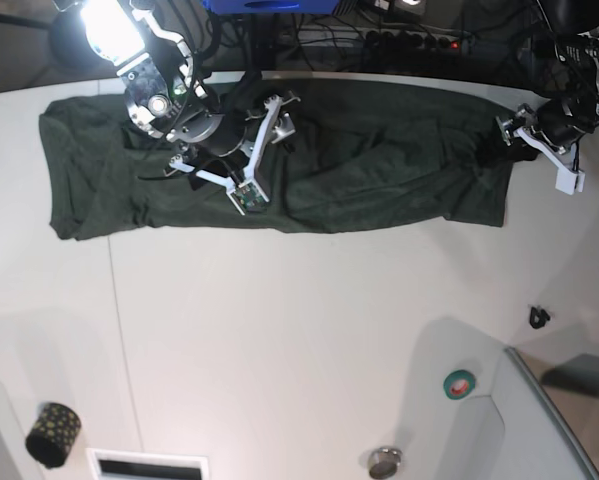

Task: Layout the t-shirt on the table in an organized manner, then fold the t-shirt properly
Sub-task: 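Grasp the shirt end with the left gripper and fold it toward the right gripper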

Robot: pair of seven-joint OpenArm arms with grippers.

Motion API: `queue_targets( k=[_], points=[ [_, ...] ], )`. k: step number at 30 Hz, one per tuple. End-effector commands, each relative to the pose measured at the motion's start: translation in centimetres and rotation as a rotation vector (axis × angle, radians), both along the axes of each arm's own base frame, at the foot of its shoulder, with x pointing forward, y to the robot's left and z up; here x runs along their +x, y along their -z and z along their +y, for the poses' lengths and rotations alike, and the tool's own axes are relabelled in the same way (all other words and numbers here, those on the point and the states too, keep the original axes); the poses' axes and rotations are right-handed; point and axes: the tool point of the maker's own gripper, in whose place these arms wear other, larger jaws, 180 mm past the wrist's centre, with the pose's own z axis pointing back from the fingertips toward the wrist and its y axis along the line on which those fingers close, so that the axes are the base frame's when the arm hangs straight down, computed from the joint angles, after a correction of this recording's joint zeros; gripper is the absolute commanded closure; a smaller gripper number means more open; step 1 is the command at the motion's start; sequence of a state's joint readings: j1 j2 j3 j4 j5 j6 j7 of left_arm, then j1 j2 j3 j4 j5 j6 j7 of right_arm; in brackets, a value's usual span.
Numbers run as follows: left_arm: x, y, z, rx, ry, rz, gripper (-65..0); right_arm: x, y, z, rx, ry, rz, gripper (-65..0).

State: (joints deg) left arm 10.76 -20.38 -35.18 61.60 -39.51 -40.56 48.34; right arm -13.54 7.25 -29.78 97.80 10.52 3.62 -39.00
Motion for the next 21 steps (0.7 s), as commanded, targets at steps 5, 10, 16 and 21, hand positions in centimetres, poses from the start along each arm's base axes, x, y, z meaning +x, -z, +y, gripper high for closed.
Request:
queue_targets(
  k=[5,10,16,21],
  points=[
    [-1.5,1.8,0.8,0.037,0.008,0.097,-57.1,1.1,-1.2,0.5,0.027,0.000,-0.043,-43.2],
    [-1.6,1.8,1.1,0.046,0.008,0.102,-56.4,1.2,-1.2,0.4,0.027,0.003,-0.044,-43.2],
    [-3.0,3.1,0.8,0.014,-0.012,0.148,-22.2,1.2,-1.2,0.4,0.026,0.005,-0.044,-43.2],
    [-2.8,3.1,1.3,0.015,-0.044,0.124,0.0,1.3,-1.3,0.1,0.023,0.005,-0.048,-43.2]
  ],
)
